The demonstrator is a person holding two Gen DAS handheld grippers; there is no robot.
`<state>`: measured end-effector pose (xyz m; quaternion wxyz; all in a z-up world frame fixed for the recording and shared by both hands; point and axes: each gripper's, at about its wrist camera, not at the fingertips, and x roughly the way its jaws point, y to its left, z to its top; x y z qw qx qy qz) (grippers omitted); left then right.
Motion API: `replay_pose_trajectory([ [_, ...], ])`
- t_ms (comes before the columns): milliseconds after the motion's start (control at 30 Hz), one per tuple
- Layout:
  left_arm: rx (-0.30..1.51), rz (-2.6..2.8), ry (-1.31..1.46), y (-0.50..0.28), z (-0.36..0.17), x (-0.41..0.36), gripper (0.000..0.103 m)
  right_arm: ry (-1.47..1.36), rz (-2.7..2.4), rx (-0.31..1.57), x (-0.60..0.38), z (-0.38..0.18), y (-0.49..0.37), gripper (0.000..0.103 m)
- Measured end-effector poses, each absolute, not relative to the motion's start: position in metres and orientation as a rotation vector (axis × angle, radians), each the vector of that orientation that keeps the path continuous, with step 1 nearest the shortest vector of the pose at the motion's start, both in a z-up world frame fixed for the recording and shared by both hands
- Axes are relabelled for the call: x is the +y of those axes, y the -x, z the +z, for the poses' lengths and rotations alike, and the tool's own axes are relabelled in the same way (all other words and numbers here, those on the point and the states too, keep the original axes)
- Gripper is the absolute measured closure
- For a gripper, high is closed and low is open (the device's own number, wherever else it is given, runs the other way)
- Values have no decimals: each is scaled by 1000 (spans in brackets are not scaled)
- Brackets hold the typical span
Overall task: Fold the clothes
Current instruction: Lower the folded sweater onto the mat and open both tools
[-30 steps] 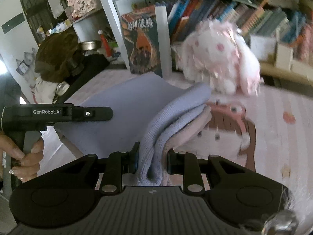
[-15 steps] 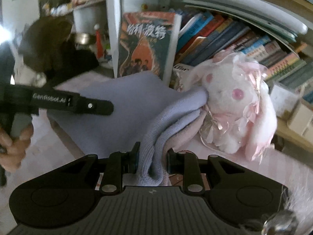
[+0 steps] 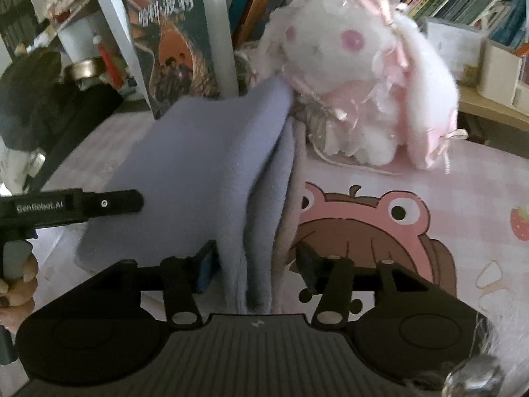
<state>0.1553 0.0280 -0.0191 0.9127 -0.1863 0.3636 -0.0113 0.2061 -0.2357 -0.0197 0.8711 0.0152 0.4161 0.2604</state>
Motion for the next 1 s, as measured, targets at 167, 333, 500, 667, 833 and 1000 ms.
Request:
replay_pose_trajectory([
  [167, 681, -1, 322, -128, 2, 24, 39, -71, 504, 806, -252, -3, -186, 41],
  [333, 652, 7, 268, -102, 14, 11, 35, -67, 437, 751, -263, 9, -162, 32],
  [500, 630, 10, 205, -78, 20, -5, 21, -48, 371, 743, -269, 14, -138, 24],
  [667, 631, 0, 113, -61, 21, -21, 11, -16, 319, 723, -270, 16, -110, 18],
  [833, 661, -8, 50, -45, 16, -33, 9, 17, 274, 718, -270, 9, -78, 12],
  [1000, 684, -1, 44, -25, 10, -42, 9, 9, 220, 726, -274, 1, -50, 11],
])
